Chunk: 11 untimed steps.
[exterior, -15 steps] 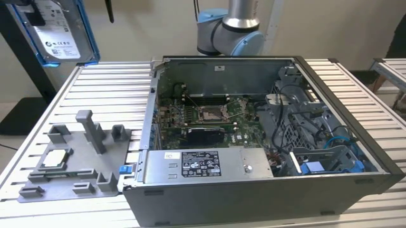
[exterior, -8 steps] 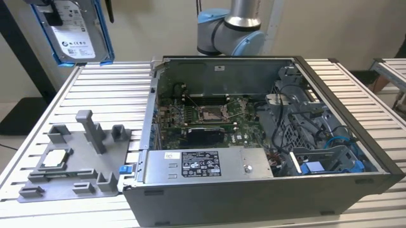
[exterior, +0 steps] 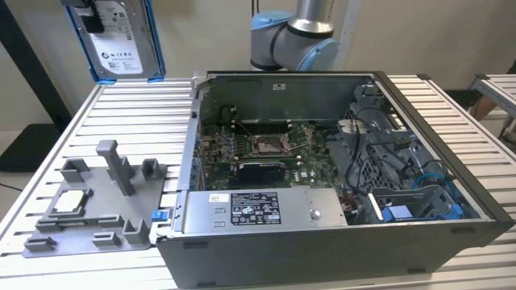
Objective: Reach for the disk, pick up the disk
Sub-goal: 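Pick up the disk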
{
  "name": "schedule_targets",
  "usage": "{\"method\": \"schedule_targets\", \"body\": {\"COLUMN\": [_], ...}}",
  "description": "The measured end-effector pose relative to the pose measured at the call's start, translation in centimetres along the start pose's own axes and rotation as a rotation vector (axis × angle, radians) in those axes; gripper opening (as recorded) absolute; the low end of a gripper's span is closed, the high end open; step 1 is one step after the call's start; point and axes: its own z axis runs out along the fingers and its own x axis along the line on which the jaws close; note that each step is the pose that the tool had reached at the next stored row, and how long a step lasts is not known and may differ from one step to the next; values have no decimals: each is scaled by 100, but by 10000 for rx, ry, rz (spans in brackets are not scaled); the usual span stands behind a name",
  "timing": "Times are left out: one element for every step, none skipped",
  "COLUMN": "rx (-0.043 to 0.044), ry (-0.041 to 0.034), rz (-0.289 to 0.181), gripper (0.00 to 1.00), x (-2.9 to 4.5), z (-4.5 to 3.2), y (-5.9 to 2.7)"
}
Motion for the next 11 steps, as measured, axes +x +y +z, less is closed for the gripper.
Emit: {"method": "schedule_targets", "body": {"rx": [-2, -4, -5, -7, -9, -11, -14, -17, -19, -22, -26], "ry": [0, 0, 0, 0, 0, 0, 0, 1, 0, 0, 1], "rz": [0, 0, 0, 0, 1, 1, 0, 0, 1, 0, 1], "gripper": [0, 0, 0, 0, 0, 0, 0, 0, 0, 0, 0], "x": [0, 0, 0, -1, -1, -1, -1, -1, -1, -1, -1], "z": [0, -1, -1, -1, -1, -2, -2, -2, -2, -3, -3], "y": [-45, -90, -136, -181, -226, -273, -318, -365, -410, -455, -502]}}
